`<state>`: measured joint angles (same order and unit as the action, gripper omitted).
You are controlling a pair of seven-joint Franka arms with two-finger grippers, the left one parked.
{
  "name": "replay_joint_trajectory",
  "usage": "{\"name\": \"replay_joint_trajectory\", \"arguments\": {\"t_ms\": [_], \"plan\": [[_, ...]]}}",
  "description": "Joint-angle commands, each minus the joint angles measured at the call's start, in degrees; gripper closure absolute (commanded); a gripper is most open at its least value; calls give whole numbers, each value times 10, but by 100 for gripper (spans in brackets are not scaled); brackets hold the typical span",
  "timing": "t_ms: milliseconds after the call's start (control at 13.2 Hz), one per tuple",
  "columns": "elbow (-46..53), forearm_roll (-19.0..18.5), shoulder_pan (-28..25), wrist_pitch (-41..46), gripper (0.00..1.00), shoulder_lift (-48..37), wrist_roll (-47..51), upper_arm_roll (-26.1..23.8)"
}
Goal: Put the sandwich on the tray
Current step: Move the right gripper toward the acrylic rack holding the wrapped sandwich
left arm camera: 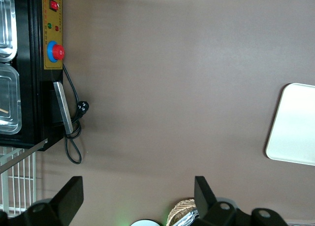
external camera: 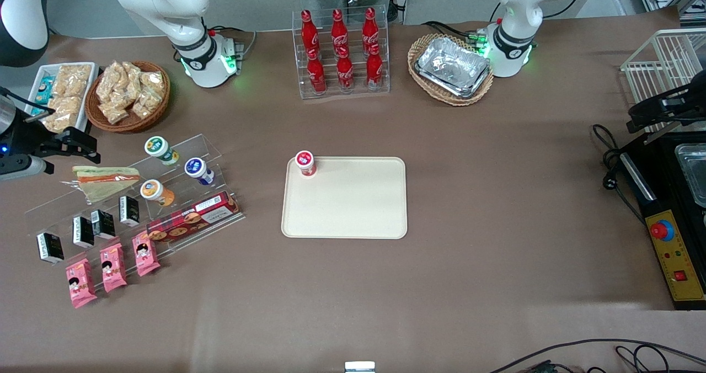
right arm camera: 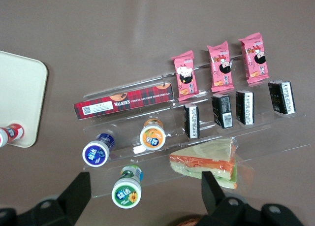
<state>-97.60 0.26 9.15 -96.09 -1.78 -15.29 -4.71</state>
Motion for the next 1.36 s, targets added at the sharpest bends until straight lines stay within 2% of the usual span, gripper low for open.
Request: {"name": "replay_joint_trajectory", "arguments": {"t_ms": [0,455,682,758,1062,1289], "plan": [[6,9,8,13,0,-8,2,-6],[7,11,7,26,0,-12,7,-6],[7,11,5,27,0,-12,44,-7],[7,11,5,30,0,-11,66,-7],[7,11,-11,40,0,-17,277,-7],[33,6,-1,75,0,-16,315,0]]}}
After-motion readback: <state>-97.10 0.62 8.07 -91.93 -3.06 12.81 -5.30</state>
